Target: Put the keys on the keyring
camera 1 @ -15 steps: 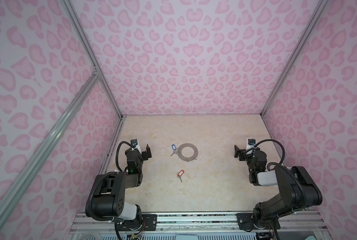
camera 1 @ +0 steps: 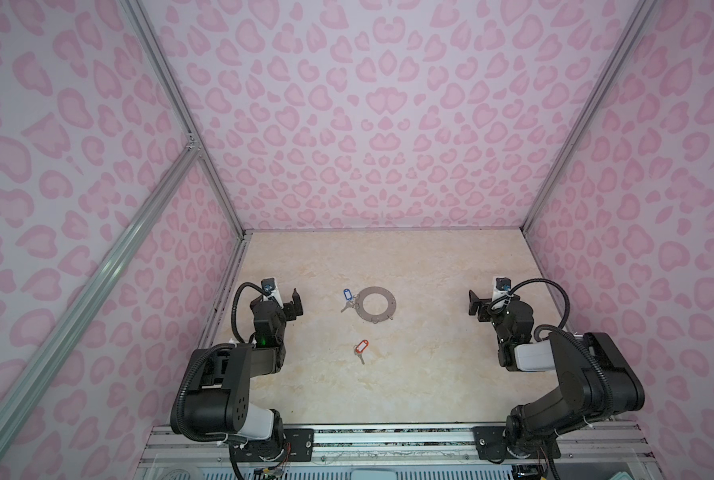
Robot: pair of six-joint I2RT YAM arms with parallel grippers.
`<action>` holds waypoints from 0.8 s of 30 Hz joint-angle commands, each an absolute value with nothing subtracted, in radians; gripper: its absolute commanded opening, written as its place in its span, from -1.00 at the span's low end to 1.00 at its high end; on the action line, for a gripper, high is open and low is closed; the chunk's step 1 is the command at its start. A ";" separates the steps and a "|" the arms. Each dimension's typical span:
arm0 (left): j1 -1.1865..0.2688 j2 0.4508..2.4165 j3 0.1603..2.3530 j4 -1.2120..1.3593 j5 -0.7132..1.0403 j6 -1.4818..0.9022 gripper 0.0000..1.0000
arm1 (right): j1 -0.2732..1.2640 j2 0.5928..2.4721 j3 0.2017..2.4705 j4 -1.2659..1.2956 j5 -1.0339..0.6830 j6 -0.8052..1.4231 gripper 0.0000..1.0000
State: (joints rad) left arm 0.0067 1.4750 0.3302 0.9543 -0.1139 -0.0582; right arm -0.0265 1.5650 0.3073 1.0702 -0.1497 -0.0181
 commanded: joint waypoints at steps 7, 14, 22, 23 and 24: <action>0.008 1.473 0.331 0.977 -0.122 -0.058 0.95 | -0.029 1.571 0.311 1.083 -0.141 -0.014 1.00; 0.008 1.473 0.331 0.977 -0.121 -0.060 0.95 | -0.026 1.568 0.307 1.086 -0.137 -0.015 1.00; 0.008 1.361 0.539 0.557 -0.193 -0.090 0.95 | -0.025 1.341 0.378 0.794 -0.047 0.019 0.89; 0.008 1.345 0.566 0.510 -0.176 -0.102 0.94 | -0.025 1.309 0.394 0.751 -0.055 0.035 0.88; 0.007 1.332 0.590 0.464 -0.154 -0.116 0.94 | -0.025 1.284 0.415 0.709 -0.070 0.058 0.86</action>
